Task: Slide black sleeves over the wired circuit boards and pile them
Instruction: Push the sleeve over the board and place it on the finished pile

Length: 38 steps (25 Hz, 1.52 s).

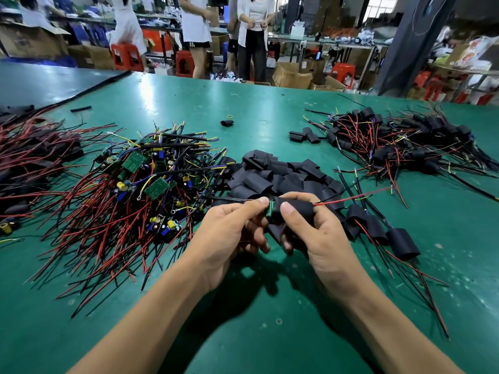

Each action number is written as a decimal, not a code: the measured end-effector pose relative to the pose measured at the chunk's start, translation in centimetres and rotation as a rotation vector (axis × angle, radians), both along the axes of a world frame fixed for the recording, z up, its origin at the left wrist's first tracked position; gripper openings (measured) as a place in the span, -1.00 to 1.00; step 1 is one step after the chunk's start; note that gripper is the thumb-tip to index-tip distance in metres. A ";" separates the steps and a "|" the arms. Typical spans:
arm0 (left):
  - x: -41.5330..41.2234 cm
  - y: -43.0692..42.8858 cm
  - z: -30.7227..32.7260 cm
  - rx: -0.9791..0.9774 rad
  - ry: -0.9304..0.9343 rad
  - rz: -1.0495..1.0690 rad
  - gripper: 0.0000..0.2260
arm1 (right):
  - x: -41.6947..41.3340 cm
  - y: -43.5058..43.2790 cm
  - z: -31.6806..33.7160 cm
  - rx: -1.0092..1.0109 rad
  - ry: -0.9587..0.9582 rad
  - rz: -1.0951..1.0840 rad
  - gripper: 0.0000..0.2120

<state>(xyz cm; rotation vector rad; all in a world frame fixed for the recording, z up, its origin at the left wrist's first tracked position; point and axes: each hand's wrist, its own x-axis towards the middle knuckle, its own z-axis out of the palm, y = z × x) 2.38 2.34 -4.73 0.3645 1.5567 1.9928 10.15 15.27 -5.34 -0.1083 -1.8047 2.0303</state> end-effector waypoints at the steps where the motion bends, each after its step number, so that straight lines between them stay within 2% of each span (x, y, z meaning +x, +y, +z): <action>1: 0.0 0.0 0.0 0.000 -0.004 -0.002 -0.72 | 0.0 0.1 0.1 -0.028 -0.001 0.023 -0.87; 5: 0.2 0.0 0.0 -0.016 0.035 -0.027 -0.66 | 0.0 0.0 0.5 -0.216 -0.021 0.068 -0.86; 9: 0.4 0.0 -0.2 -0.045 0.083 -0.031 -0.44 | 0.0 0.0 0.8 -0.364 -0.041 0.096 -0.93; 16: 0.7 0.5 -0.5 -0.058 0.151 -0.014 -0.70 | 0.0 0.1 0.9 -0.536 -0.139 0.101 -0.93; 19: 0.8 0.4 -0.5 -0.043 0.186 -0.016 -0.74 | 0.1 0.3 1.0 -0.391 -0.152 0.054 -0.93; 22: 0.6 0.4 -0.5 -0.045 0.192 0.006 -0.63 | 0.3 0.5 1.2 -0.243 -0.127 0.010 -0.93; 24: 0.5 0.5 -0.4 -0.039 0.190 0.015 -0.62 | 0.2 0.4 1.2 -0.287 -0.108 0.012 -0.94; 27: 0.6 0.3 -0.1 -0.011 0.207 0.006 -0.72 | 0.0 0.2 1.1 -0.455 -0.099 0.093 -0.94; 30: 0.5 0.0 -0.1 -0.005 0.231 0.017 -0.71 | -0.2 0.0 0.8 -0.542 -0.098 0.148 -0.93; 33: 0.6 0.2 -0.4 -0.023 0.196 0.039 -0.68 | -0.4 0.0 0.8 -0.475 -0.139 0.081 -0.80; 36: 0.4 0.2 -0.4 -0.005 0.153 0.043 -0.82 | -0.7 0.2 0.4 -0.286 -0.267 -0.080 -0.59; 38: 0.1 0.0 -0.5 0.022 0.137 0.062 -0.90 | -0.8 0.4 0.1 -0.268 -0.291 -0.126 -0.58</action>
